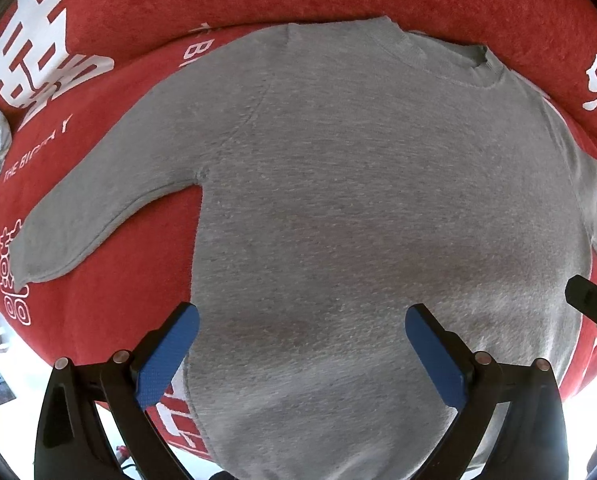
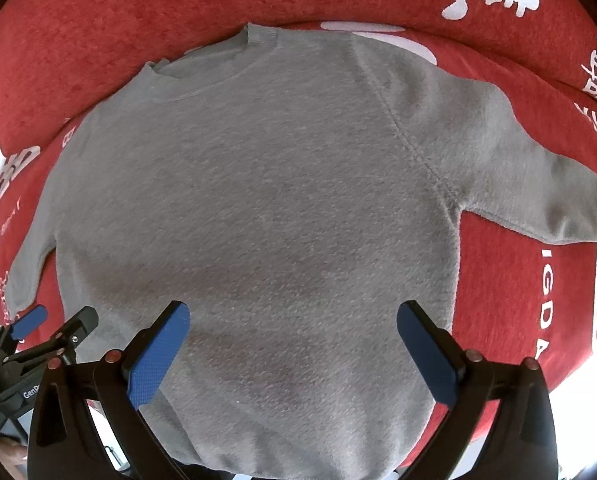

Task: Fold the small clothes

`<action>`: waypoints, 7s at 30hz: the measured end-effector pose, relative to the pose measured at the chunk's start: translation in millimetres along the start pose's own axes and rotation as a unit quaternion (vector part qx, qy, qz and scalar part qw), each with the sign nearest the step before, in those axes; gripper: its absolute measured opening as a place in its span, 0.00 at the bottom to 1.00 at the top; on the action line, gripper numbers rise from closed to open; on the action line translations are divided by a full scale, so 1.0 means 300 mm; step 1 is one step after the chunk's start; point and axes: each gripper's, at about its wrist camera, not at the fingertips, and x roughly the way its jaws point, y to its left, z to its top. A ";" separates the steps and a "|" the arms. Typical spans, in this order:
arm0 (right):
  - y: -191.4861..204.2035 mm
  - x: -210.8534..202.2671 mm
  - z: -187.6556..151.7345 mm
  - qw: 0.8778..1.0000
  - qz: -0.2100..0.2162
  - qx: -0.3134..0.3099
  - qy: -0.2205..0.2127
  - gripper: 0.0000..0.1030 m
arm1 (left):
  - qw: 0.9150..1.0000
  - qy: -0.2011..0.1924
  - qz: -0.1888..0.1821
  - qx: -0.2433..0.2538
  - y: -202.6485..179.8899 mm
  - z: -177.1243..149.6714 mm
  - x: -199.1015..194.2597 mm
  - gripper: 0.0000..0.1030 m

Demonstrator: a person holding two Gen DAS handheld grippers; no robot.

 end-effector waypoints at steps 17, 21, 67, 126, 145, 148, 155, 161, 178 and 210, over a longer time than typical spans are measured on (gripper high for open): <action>0.026 -0.006 -0.012 1.000 -0.001 -0.002 0.007 1.00 | 1.000 -0.002 -0.004 -0.003 0.049 -0.013 0.002 1.00; 0.049 -0.010 -0.017 1.000 -0.002 -0.003 0.009 1.00 | 1.000 -0.015 0.009 -0.003 0.074 -0.011 0.004 1.00; 0.720 0.081 -0.116 0.986 0.067 -0.145 0.050 1.00 | 0.884 -0.136 -0.224 -0.387 1.221 -0.064 0.380 0.09; 0.608 0.141 0.189 0.942 -0.099 -0.288 -0.143 0.07 | 0.992 -0.121 -0.043 -0.015 0.273 0.032 0.109 0.80; -0.202 0.154 -0.001 0.880 0.328 0.336 -0.072 0.56 | 0.990 -0.122 -0.072 -0.020 0.319 0.187 -0.044 0.91; -0.066 0.163 0.002 0.883 0.361 0.298 -0.038 0.58 | 0.990 -0.088 -0.102 -0.032 0.336 0.299 0.005 0.91; 0.185 0.281 0.029 0.882 0.382 0.275 0.009 0.58 | 0.994 -0.027 -0.105 -0.028 0.312 0.471 0.156 0.73; 0.213 0.293 0.059 0.885 0.364 0.290 -0.002 0.06 | 0.986 -0.066 -0.154 -0.011 0.279 0.472 0.069 0.11; -0.006 0.192 0.042 0.915 0.274 0.293 -0.042 0.58 | 0.986 -0.070 -0.150 -0.036 0.401 0.498 0.112 0.09; 0.106 0.182 0.328 0.971 0.177 0.136 -0.080 0.17 | 0.985 -0.072 -0.132 0.090 0.021 0.199 -0.008 0.09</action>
